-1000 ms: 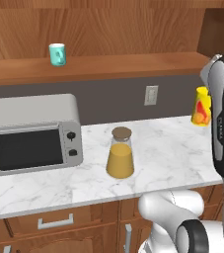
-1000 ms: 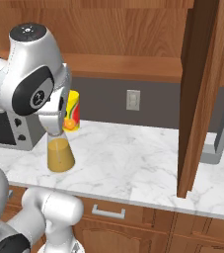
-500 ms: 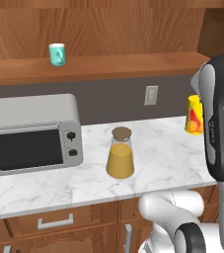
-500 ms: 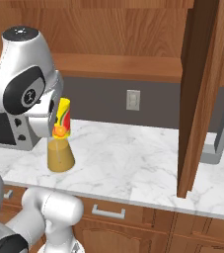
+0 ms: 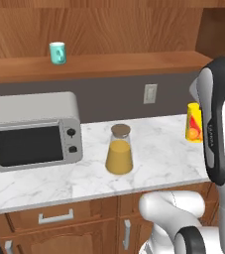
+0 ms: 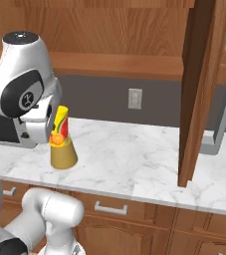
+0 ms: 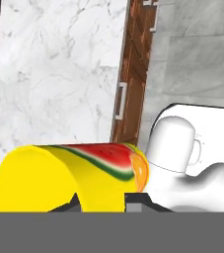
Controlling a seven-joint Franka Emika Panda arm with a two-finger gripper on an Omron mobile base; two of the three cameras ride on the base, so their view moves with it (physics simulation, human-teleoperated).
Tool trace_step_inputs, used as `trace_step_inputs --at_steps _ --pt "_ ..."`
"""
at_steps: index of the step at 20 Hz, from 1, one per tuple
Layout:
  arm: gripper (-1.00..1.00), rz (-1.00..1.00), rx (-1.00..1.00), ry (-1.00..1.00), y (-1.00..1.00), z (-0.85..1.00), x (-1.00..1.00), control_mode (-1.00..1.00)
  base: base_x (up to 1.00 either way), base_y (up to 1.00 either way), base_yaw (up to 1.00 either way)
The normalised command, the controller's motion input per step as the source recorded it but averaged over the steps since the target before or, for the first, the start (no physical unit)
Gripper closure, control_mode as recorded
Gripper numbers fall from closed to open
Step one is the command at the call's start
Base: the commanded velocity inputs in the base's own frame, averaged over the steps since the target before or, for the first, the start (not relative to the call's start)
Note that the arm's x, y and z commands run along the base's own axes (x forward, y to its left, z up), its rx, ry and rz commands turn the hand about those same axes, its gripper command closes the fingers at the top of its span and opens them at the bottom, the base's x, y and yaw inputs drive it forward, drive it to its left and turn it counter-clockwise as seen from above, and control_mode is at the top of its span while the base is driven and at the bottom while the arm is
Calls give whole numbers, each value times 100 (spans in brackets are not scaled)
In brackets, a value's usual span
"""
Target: There is a tray on the dining counter. Grab the cup, mug, and pitcher and place them on the tray. The pitcher may be placed next to the tray if it cannot fit the tray.
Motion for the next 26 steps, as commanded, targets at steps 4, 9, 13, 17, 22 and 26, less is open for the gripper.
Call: trace_step_inputs --at_steps 4,9,13,17,22,26 --pt "100 0 0 0 0 0 0 100 -84 0 -5" --pt "100 0 0 0 0 0 0 100 -33 17 -56" --pt "100 0 0 0 0 0 0 100 -20 4 -79" --pt "100 0 0 0 0 0 0 100 -21 0 -91" --pt "100 0 0 0 0 0 0 100 -19 0 -97" --pt "100 0 0 0 0 0 0 100 -8 0 -100"
